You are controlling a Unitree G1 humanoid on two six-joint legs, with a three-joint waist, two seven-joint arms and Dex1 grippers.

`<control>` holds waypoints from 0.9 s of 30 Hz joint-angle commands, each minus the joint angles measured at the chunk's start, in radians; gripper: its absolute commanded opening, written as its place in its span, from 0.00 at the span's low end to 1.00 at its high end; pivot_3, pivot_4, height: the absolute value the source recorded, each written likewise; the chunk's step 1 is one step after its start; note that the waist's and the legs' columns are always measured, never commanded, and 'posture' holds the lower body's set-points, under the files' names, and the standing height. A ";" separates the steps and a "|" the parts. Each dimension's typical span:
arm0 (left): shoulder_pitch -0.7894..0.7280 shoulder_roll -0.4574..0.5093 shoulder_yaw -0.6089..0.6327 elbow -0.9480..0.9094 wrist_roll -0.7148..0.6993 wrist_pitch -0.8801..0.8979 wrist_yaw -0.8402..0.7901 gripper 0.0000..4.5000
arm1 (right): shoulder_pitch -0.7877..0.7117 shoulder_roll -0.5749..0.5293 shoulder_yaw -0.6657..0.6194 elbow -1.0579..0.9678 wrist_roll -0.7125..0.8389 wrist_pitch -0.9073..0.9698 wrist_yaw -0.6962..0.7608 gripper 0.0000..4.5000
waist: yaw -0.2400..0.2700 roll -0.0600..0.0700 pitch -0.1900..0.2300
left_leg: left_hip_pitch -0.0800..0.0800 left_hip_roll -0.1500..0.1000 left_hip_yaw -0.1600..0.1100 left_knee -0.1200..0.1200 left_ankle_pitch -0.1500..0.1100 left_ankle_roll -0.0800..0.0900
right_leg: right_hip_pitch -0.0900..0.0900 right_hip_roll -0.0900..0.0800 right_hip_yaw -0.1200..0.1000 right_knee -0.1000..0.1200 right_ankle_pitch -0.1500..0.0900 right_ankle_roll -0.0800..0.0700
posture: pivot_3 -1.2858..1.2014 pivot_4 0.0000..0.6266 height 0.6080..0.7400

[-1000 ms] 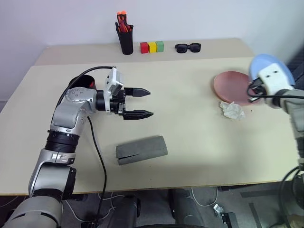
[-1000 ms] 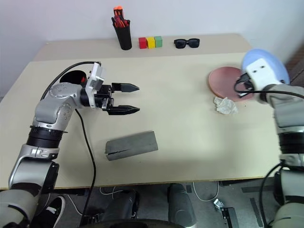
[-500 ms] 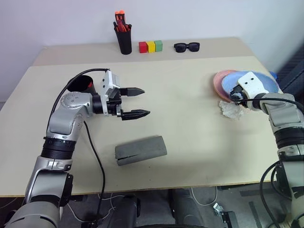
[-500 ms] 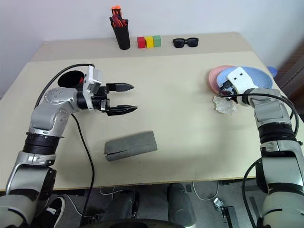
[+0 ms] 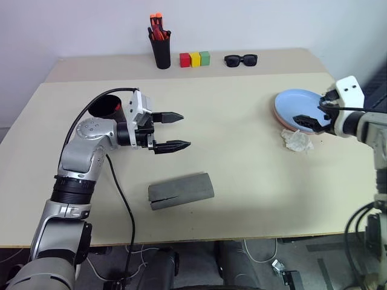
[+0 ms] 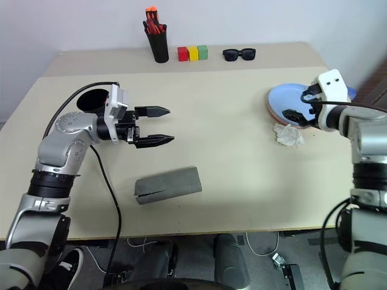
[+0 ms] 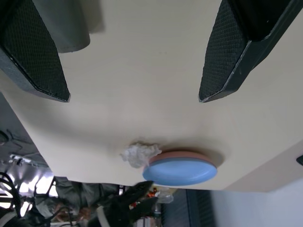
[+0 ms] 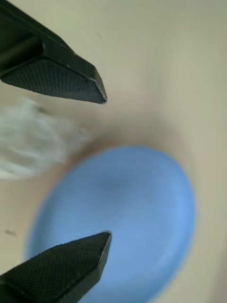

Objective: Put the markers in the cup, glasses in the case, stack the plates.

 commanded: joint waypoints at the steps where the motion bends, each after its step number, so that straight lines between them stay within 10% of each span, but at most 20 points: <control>1: -0.021 -0.002 0.007 -0.007 -0.009 -0.014 -0.011 1.00 | 0.047 -0.015 -0.021 -0.086 0.026 0.068 -0.007 0.98 | -0.001 0.000 0.000 | 0.000 0.000 0.000 0.000 0.000 0.000 | 0.000 0.000 0.000 0.000 0.000 0.000 | 0.52 0.24 1.00; 14: -0.022 0.006 0.010 -0.019 -0.003 -0.002 -0.013 1.00 | 0.033 0.109 0.029 0.049 0.012 -0.010 -0.098 0.98 | -0.005 0.000 0.000 | 0.000 0.000 0.000 0.000 0.000 0.000 | 0.000 0.000 0.000 0.000 0.000 0.000 | 0.52 0.24 1.00; 17: -0.010 0.013 0.015 -0.033 -0.008 0.006 -0.009 1.00 | 0.024 0.124 0.041 0.077 0.003 -0.037 -0.107 0.81 | -0.004 0.000 0.000 | 0.000 0.000 0.000 0.000 0.000 0.000 | 0.000 0.000 0.000 0.000 0.000 0.000 | 0.52 0.24 1.00; 24: 0.004 0.022 0.017 -0.048 -0.014 0.012 -0.001 1.00 | 0.014 0.102 0.035 0.071 0.016 -0.050 -0.081 0.04 | -0.005 0.000 0.000 | 0.000 0.000 0.000 0.000 0.000 0.000 | 0.000 0.000 0.000 0.000 0.000 0.000 | 0.52 0.24 1.00; 27: 0.000 0.018 0.020 -0.043 -0.015 0.010 0.001 1.00 | 0.012 0.071 -0.003 -0.027 0.087 -0.028 0.000 0.02 | -0.004 0.000 0.000 | 0.000 0.000 0.000 0.000 0.000 0.000 | 0.000 0.000 0.000 0.000 0.000 0.000 | 0.52 0.24 1.00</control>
